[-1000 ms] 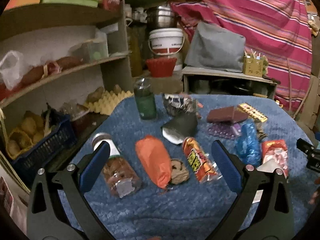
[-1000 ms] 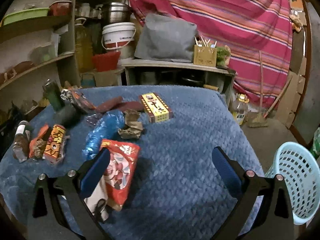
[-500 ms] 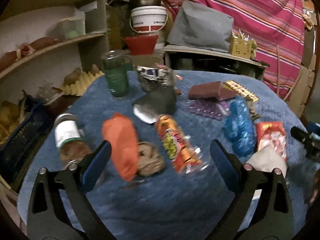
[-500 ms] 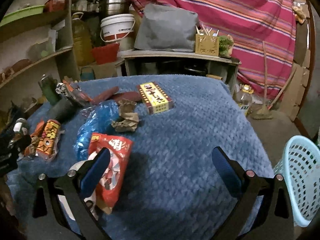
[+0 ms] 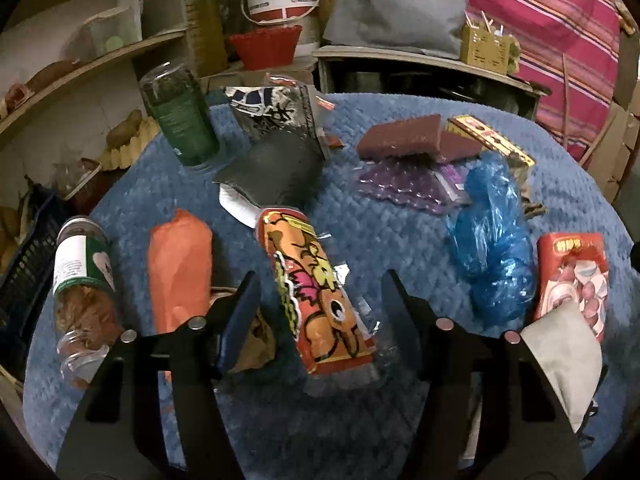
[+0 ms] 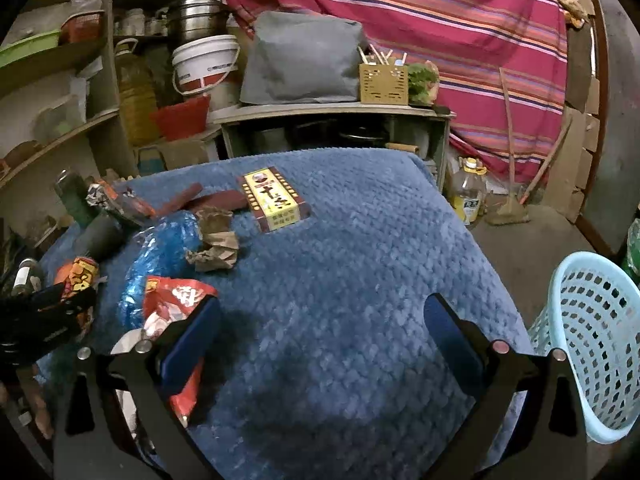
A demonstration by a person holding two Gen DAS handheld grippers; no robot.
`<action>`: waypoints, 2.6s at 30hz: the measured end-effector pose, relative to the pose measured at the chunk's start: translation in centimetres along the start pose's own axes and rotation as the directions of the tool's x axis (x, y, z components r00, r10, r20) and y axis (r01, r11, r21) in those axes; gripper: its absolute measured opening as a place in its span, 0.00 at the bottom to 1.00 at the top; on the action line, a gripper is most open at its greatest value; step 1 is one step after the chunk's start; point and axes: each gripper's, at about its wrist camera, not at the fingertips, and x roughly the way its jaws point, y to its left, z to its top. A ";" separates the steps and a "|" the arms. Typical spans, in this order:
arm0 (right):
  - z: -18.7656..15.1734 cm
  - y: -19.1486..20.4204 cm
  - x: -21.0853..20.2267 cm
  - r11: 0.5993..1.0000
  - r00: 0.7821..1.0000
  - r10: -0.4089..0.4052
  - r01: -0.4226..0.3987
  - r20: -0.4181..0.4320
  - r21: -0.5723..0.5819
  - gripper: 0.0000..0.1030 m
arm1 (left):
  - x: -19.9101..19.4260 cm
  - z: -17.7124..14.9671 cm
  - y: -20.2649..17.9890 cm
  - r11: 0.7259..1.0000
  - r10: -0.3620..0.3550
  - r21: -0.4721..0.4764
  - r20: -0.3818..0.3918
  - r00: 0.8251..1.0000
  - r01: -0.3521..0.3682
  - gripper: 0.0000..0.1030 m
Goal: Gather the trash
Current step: 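Grasp the red-and-white snack bag with the right gripper while the left grasps the orange-yellow wrapper, then lift the red bag with the right gripper while the left lifts the orange-yellow wrapper toward the basket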
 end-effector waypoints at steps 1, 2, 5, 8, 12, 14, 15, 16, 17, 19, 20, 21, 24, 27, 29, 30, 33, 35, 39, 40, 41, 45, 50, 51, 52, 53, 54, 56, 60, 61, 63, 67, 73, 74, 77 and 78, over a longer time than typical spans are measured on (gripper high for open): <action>0.0 0.2 0.0 1.000 1.000 0.007 -0.007 0.000 -0.007 0.96 | 0.1 0.0 -0.2 1.000 -0.003 0.006 -0.004 1.000 0.003 0.51; -0.1 0.7 0.0 1.000 1.000 0.017 -0.017 -0.001 -0.019 0.96 | 0.1 -0.1 -0.3 1.000 -0.006 0.012 -0.012 1.000 0.007 0.48; -0.3 1.9 0.1 0.998 0.999 0.032 -0.032 -0.005 -0.059 0.96 | 0.4 -0.3 -0.3 1.000 -0.011 0.015 -0.031 0.999 0.012 0.32; -0.5 2.9 0.5 0.996 0.999 0.038 -0.039 -0.018 -0.082 0.96 | 0.1 -0.2 0.6 0.999 -0.042 -0.019 -0.033 0.999 0.041 0.29; -0.7 4.0 1.2 0.993 0.996 0.063 -0.069 -0.062 -0.093 0.96 | -0.7 -0.3 1.5 0.997 -0.065 -0.035 -0.030 0.997 0.064 0.25; -0.8 4.5 1.7 0.992 0.993 0.081 -0.089 -0.085 -0.093 0.95 | -1.5 -0.4 1.6 0.998 -0.058 -0.026 -0.012 0.998 0.057 0.24; -0.8 4.8 2.0 0.991 0.991 0.088 -0.097 -0.097 -0.095 0.93 | -2.0 -0.4 1.7 0.998 -0.052 -0.021 0.000 0.999 0.052 0.24; -0.9 4.9 2.1 0.990 0.990 0.094 -0.104 -0.105 -0.097 0.89 | -2.6 -0.4 1.8 0.999 -0.050 -0.020 0.012 0.999 0.050 0.24; -0.9 5.1 2.4 0.989 0.988 0.101 -0.113 -0.117 -0.101 0.83 | -3.1 -0.4 2.0 0.998 -0.052 -0.023 0.021 0.998 0.052 0.24; -1.0 5.7 3.1 0.985 0.982 0.116 -0.133 -0.151 -0.106 0.79 | -3.9 -0.4 2.4 0.998 -0.053 -0.031 0.039 0.998 0.054 0.24; -1.1 5.9 3.3 0.984 0.979 0.126 -0.144 -0.162 -0.105 0.71 | -4.2 -0.4 2.5 0.998 -0.051 -0.032 0.042 0.998 0.052 0.24; -1.2 6.2 3.6 0.981 0.973 0.146 -0.165 -0.180 -0.098 0.55 | -4.4 -0.4 2.6 0.998 -0.049 -0.033 0.044 0.998 0.050 0.24; -1.3 6.7 3.6 0.973 0.959 0.198 -0.218 -0.201 -0.080 0.26 | -4.9 -0.4 3.2 0.998 -0.037 -0.041 0.050 0.998 0.039 0.24; -0.9 7.2 2.4 0.967 0.963 0.211 -0.231 -0.165 -0.106 0.13 | -5.4 -0.5 3.7 0.998 -0.033 -0.047 0.058 0.998 0.035 0.23; -0.5 7.1 1.7 0.967 0.966 0.216 -0.232 -0.140 -0.108 0.10 | -5.7 -0.5 4.0 0.998 -0.028 -0.050 0.066 0.997 0.031 0.23; -0.3 7.0 1.1 0.967 0.969 0.215 -0.228 -0.119 -0.111 0.08 | -5.9 -0.5 4.1 0.998 -0.026 -0.052 0.070 0.997 0.030 0.23; 0.4 6.4 -0.3 0.975 0.983 0.177 -0.182 -0.049 -0.125 0.08 | -6.4 -0.6 4.4 0.998 -0.027 -0.058 0.080 0.996 0.032 0.23; 0.8 5.8 -1.1 0.981 0.992 0.130 -0.128 -0.001 -0.142 0.08 | -6.7 -0.4 4.5 0.997 -0.029 -0.065 0.087 0.996 0.035 0.23; 1.2 3.9 -2.0 0.989 0.993 0.108 -0.103 0.041 -0.108 0.08 | -7.2 -0.2 3.9 0.997 -0.037 -0.062 0.102 0.994 0.043 0.20; 1.3 3.4 -2.1 0.991 0.994 0.099 -0.094 0.051 -0.100 0.08 | -7.2 -0.1 3.6 0.997 -0.042 -0.062 0.101 0.994 0.048 0.20; 1.5 2.9 -3.3 0.994 0.992 0.063 -0.052 0.110 -0.097 0.08 | -7.2 -0.1 3.3 0.997 -0.045 -0.061 0.098 0.994 0.051 0.19; 2.5 2.1 -4.9 0.985 0.984 0.003 0.028 0.181 -0.169 0.07 | -8.1 0.1 1.8 0.998 -0.059 -0.028 0.125 0.990 0.063 0.18; 2.1 -0.7 -2.0 0.989 0.998 0.005 0.004 0.061 -0.148 0.07 | -7.9 -0.1 0.3 0.998 -0.068 -0.004 0.124 0.990 0.069 0.11; 2.2 -1.4 -1.7 0.990 0.998 -0.006 0.014 0.059 -0.143 0.07 | -7.9 -0.1 0.1 0.998 -0.064 0.001 0.126 0.990 0.064 0.11; 2.1 -2.1 -1.3 0.991 0.998 -0.013 0.020 0.053 -0.129 0.07 | -7.9 0.0 -0.2 0.998 -0.062 0.008 0.128 0.990 0.061 0.11; 2.1 -2.9 -1.0 0.994 0.999 -0.015 0.020 0.045 -0.110 0.07 | -7.9 0.1 -0.3 0.998 -0.065 0.009 0.129 0.990 0.065 0.11; 2.1 -4.2 -0.4 0.997 1.000 -0.013 0.015 0.027 -0.079 0.07 | -7.9 0.1 -0.3 0.998 -0.067 0.009 0.128 0.989 0.067 0.11; 1.9 -5.9 0.6 0.999 1.000 -0.003 0.003 0.001 -0.038 0.07 | -7.8 0.0 -0.3 0.998 -0.065 0.006 0.124 0.990 0.065 0.11; 1.4 -8.0 0.9 1.000 1.000 -0.001 0.001 -0.004 0.009 0.07 | -7.8 -0.1 0.1 0.998 -0.057 0.007 0.129 0.990 0.057 0.11; 1.5 -8.5 0.5 1.000 1.000 0.002 -0.002 0.010 0.027 0.07 | -7.8 -0.1 0.4 0.998 -0.057 0.002 0.129 0.990 0.057 0.11; 1.7 -8.9 -0.1 0.998 0.999 0.007 -0.009 0.037 0.058 0.07 | -7.6 0.0 1.0 0.998 -0.061 -0.013 0.122 0.991 0.063 0.15; 1.6 -8.4 -0.9 0.999 0.999 0.001 -0.003 0.051 0.035 0.07 | -6.9 -0.3 2.1 0.999 -0.025 -0.034 0.094 0.995 0.029 0.46; 1.0 -6.8 -0.6 0.999 0.999 -0.004 0.005 0.032 -0.034 0.07 | -4.5 -1.9 1.9 1.000 0.015 -0.012 -0.006 1.000 -0.015 0.64; 0.9 -6.5 -0.6 0.999 1.000 -0.004 0.006 0.031 -0.044 0.07 | -4.2 -2.1 2.0 1.000 0.018 -0.003 -0.022 1.000 -0.018 0.64; 0.7 -6.2 -0.8 0.998 1.000 0.003 -0.001 0.029 -0.057 0.07 | -3.2 -3.3 1.7 0.999 0.019 0.039 -0.073 0.997 -0.016 0.64; 0.7 -6.2 -0.9 0.998 1.000 0.003 -0.002 0.030 -0.060 0.07 | -3.0 -3.7 1.6 0.999 0.021 0.049 -0.082 0.996 -0.017 0.64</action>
